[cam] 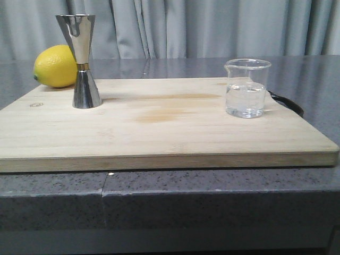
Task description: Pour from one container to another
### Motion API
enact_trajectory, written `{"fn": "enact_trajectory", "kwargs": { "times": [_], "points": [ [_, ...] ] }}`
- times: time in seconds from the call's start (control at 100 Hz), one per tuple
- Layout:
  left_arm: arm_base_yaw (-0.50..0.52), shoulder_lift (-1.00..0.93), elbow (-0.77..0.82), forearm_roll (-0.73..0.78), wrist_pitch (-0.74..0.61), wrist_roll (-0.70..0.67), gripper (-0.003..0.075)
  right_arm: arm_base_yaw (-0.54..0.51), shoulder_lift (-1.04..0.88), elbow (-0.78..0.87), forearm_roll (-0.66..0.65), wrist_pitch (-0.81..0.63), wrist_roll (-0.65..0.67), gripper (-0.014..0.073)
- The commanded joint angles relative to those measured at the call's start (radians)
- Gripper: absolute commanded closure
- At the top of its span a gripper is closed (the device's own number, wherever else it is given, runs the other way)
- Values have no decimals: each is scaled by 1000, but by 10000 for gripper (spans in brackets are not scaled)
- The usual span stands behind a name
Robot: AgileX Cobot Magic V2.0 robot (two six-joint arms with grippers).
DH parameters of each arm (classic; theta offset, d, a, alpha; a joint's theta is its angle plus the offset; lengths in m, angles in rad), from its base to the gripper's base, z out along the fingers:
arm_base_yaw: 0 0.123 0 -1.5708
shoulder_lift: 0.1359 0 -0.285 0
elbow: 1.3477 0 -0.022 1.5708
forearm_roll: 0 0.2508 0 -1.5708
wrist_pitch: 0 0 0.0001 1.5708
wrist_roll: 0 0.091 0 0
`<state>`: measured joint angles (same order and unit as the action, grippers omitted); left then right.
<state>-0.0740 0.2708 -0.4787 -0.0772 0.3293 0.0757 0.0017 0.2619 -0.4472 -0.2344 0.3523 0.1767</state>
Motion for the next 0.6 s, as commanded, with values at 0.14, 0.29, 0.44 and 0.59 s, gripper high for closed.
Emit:
{"fn": "enact_trajectory", "kwargs": {
  "times": [0.14, 0.29, 0.44, 0.59],
  "points": [
    [3, 22, -35, -1, -79, -1, 739, -8, 24, -40, -22, -156, -2, 669],
    [3, 22, -35, -1, -81, -1, 739, -8, 24, -40, -22, -162, -2, 669],
    [3, 22, -35, -3, -81, -1, 739, -8, 24, -40, -22, -157, -2, 669],
    [3, 22, -35, -11, -68, -1, 738, -8, 24, -40, -10, -152, -2, 660]
  ]
}}
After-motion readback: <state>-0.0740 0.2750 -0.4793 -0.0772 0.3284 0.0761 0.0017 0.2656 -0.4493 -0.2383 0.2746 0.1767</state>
